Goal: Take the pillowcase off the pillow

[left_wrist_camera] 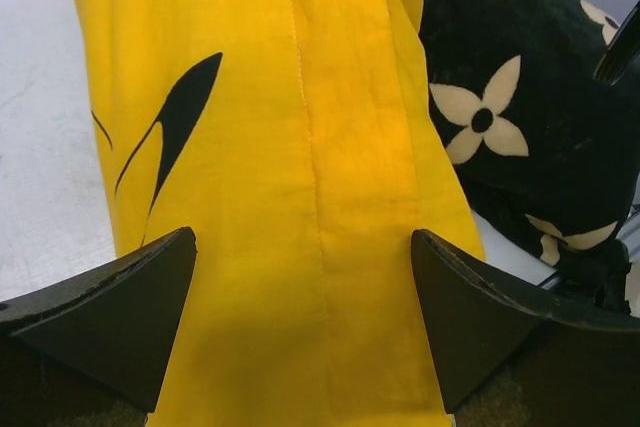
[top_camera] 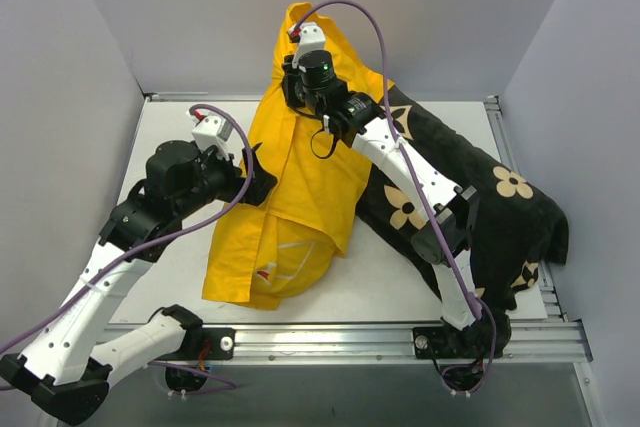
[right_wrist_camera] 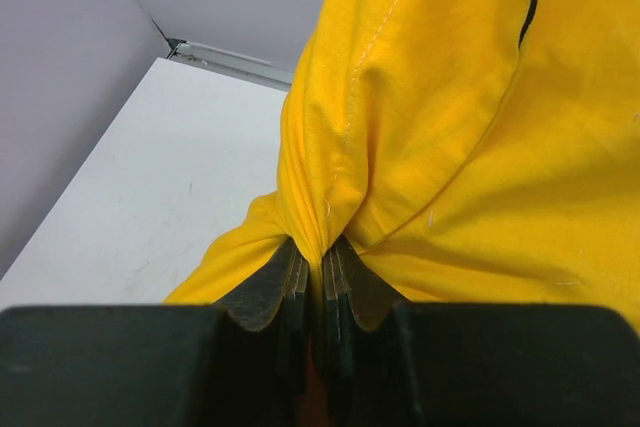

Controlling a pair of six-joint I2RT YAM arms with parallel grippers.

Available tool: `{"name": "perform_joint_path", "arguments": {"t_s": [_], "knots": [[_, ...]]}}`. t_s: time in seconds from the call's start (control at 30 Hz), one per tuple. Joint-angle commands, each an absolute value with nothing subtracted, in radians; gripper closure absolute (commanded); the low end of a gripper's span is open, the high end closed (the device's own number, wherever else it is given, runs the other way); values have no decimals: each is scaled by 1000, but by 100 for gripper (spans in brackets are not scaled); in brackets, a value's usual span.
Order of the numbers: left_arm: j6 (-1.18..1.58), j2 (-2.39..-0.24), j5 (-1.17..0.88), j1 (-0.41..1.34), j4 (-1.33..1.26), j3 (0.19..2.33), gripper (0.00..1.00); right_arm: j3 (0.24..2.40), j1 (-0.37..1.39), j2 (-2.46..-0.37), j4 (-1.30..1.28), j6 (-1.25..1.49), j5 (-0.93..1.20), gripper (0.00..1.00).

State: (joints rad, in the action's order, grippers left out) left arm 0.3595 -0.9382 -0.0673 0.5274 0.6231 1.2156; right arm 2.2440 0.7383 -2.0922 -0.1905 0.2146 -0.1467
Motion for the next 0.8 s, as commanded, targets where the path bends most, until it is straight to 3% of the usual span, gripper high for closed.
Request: {"name": "perform_joint_path", "arguments": {"t_s": [0.0,0.23,0.27,0.37,0.4,0.47,0.5,0.57,0.6,0.77], "knots": [[315,-963,-66,563,568,1236,2,2266,736,-2094,-202,238,-124,100],[301,-991,-19,595,568,1229,7,2266,741,-2088,-201,226,-133,100],[305,-991,-8,595,574,1229,22,2266,744,-2086,-201,222,-135,100],[304,-1002,58,595,607,1233,54,2266,749,-2079,-201,200,-137,94],[301,-1008,64,595,612,1233,69,2266,756,-2069,-202,190,-137,85],[293,-1014,69,598,621,1227,83,2263,759,-2060,-201,172,-135,73],[290,-1015,75,603,623,1224,99,2260,759,-2054,-201,169,-133,61],[279,-1019,98,615,624,1213,100,2241,761,-2022,-199,163,-132,47],[273,-1020,104,620,626,1210,100,2235,761,-1996,-199,158,-129,36],[249,-1019,146,641,624,1203,100,2165,756,-1893,-190,132,-130,8]]}}
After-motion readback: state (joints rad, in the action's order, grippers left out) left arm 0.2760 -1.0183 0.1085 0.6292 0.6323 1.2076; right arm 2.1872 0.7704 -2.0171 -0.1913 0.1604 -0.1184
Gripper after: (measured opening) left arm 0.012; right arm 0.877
